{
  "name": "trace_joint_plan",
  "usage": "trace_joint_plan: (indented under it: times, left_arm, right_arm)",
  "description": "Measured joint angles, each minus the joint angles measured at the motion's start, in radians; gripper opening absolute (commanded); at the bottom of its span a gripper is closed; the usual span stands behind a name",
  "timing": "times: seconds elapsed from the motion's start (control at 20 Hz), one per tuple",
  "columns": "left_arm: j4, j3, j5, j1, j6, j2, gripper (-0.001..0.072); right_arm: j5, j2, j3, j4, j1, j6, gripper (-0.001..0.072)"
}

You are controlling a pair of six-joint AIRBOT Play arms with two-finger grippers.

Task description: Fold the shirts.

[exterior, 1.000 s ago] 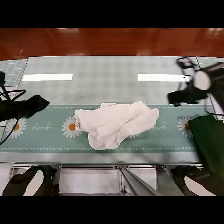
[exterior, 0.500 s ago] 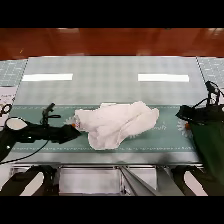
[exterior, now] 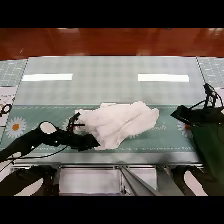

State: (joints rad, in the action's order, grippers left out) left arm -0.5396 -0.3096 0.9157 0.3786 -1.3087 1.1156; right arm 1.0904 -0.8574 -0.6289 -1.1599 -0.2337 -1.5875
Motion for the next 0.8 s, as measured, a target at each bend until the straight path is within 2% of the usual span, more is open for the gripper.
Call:
trace_joint_plan:
  times: [0.05, 0.15, 0.2, 0.25, 0.3, 0.5, 0.8]
  left_arm:
    - [0.014, -0.008, -0.017, 0.014, 0.002, 0.014, 0.0487]
    - [0.016, -0.027, -0.033, 0.031, 0.006, 0.034, 0.0328]
    - [0.016, -0.038, -0.066, 0.035, 0.008, 0.04, 0.0301]
    - [0.021, -0.049, -0.094, 0.039, 0.008, 0.045, 0.0191]
    - [0.022, -0.058, -0.13, 0.042, 0.011, 0.049, 0.0023]
    - [0.032, -0.079, -0.163, 0.046, 0.028, 0.055, 0.0019]
    - [0.039, -0.087, -0.168, 0.048, 0.041, 0.056, 0.0019]
  right_arm:
    - [0.007, 0.0, 0.0, 0.005, 0.0, 0.002, 0.0406]
    - [0.017, 0.0, 0.001, 0.008, 0.0, 0.002, 0.0406]
    - [0.019, 0.0, 0.001, 0.012, 0.0, 0.002, 0.0406]
    - [0.023, 0.0, 0.001, 0.013, 0.0, 0.003, 0.0406]
    - [0.026, 0.0, 0.001, 0.016, 0.0, 0.003, 0.0406]
    - [0.064, 0.0, 0.034, 0.07, 0.0, 0.029, 0.0406]
    - [0.045, 0.0, 0.164, 0.297, 0.0, 0.135, 0.0406]
